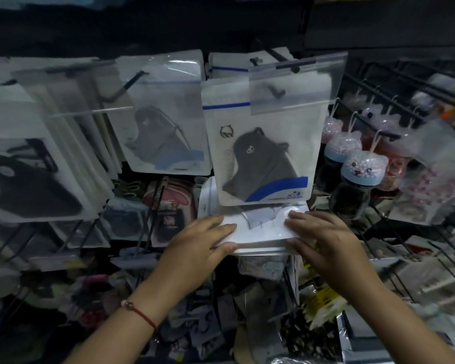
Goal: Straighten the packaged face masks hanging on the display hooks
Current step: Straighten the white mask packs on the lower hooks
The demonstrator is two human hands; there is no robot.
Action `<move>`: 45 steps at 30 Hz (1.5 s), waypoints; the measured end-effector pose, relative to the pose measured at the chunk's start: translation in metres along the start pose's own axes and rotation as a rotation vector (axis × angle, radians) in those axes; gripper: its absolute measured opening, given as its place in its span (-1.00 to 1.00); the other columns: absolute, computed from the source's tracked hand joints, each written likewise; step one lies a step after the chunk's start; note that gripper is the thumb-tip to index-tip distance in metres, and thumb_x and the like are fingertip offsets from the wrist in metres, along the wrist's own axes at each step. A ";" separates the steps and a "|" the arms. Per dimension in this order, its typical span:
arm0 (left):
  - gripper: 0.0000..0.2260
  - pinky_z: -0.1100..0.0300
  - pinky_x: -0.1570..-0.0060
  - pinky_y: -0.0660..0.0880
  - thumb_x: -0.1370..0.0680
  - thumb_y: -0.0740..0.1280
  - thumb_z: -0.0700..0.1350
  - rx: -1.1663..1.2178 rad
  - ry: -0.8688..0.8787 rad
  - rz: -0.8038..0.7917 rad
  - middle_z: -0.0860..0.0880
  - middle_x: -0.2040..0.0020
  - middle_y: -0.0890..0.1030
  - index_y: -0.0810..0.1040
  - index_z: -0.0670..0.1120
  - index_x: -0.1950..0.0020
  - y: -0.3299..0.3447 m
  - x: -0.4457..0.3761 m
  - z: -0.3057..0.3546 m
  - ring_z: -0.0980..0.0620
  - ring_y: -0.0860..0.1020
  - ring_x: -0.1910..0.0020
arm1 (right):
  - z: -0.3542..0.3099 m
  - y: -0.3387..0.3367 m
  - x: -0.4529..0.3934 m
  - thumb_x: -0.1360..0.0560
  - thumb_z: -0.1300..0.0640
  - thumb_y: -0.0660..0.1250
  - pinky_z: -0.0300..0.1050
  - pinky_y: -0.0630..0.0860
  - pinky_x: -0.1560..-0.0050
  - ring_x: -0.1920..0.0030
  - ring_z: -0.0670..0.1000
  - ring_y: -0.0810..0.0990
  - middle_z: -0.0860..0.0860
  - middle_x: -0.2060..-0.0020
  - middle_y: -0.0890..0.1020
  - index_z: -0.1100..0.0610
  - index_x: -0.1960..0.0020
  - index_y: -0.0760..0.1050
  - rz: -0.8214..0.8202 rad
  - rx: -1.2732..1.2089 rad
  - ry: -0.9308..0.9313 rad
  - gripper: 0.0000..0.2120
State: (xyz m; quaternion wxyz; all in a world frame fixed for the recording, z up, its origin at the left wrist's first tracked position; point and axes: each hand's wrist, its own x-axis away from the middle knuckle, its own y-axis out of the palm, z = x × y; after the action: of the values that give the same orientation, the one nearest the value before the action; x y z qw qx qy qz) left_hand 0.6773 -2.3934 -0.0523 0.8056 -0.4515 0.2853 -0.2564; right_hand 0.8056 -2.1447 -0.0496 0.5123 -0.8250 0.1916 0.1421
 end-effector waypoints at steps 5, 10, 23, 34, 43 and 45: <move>-0.56 0.30 -0.34 0.27 -0.60 0.12 0.26 -0.082 0.071 -0.003 0.05 -0.38 0.54 0.57 0.12 -0.34 0.003 0.002 -0.003 0.07 0.49 -0.37 | -0.004 0.001 0.001 -0.44 -0.05 0.45 -0.20 0.38 -0.28 -0.33 -0.14 0.40 -0.27 -0.24 0.55 -0.10 -0.23 0.60 -0.020 -0.078 0.086 -0.65; -0.63 0.13 0.29 0.57 -0.65 0.05 0.15 -0.252 0.167 0.208 0.06 0.14 0.69 0.62 0.05 -0.06 0.006 -0.002 0.000 0.02 0.67 0.18 | -0.009 0.004 0.001 -0.50 -0.10 0.34 -0.01 0.48 -0.25 -0.29 -0.02 0.48 -0.16 -0.24 0.59 -0.04 -0.24 0.61 0.028 0.007 0.024 -0.65; -0.62 0.07 -0.42 0.36 -0.59 0.17 0.04 0.058 0.107 0.195 0.08 -0.44 0.44 0.49 0.02 -0.38 0.012 0.038 -0.013 0.12 0.34 -0.46 | -0.029 0.007 0.007 -0.58 0.06 0.23 -0.04 0.36 0.14 0.17 0.08 0.52 -0.02 0.17 0.63 0.13 0.10 0.60 0.260 0.248 -0.304 -0.78; -0.51 -0.12 -0.17 0.33 -0.48 0.24 0.01 1.714 -0.674 0.264 -0.32 -0.33 0.53 0.58 -0.22 -0.31 -0.059 0.089 -0.019 -0.19 0.50 -0.19 | -0.113 0.014 0.056 -0.53 0.12 0.34 -0.09 0.43 0.24 0.28 -0.02 0.52 -0.09 0.25 0.59 0.04 0.18 0.62 0.139 0.052 -0.497 -0.86; -0.56 0.01 -0.03 0.61 -0.42 0.45 -0.11 1.200 -0.726 -0.191 -0.34 -0.13 0.64 0.59 -0.30 -0.23 -0.100 0.092 -0.058 -0.21 0.66 -0.01 | -0.137 0.045 0.078 -0.56 0.05 0.34 -0.14 0.47 0.19 0.24 -0.04 0.52 -0.10 0.24 0.56 0.01 0.15 0.59 -0.080 0.094 -0.672 -0.87; -0.59 0.02 -0.03 0.62 -0.41 0.45 -0.10 1.152 -0.671 -0.202 -0.30 -0.13 0.66 0.62 -0.25 -0.21 -0.105 0.092 -0.060 -0.21 0.67 -0.02 | -0.142 0.053 0.079 -0.57 -0.07 0.32 -0.12 0.49 0.11 0.14 -0.04 0.56 -0.12 0.14 0.59 -0.02 0.10 0.60 -0.169 0.062 -0.647 -0.83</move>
State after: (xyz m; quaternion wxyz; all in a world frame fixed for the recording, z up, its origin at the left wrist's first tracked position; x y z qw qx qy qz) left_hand 0.6842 -2.5381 -0.0068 0.9348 -0.0293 -0.2064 -0.2875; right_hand 0.8562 -2.3073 -0.0635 0.5815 -0.7340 -0.0460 0.3479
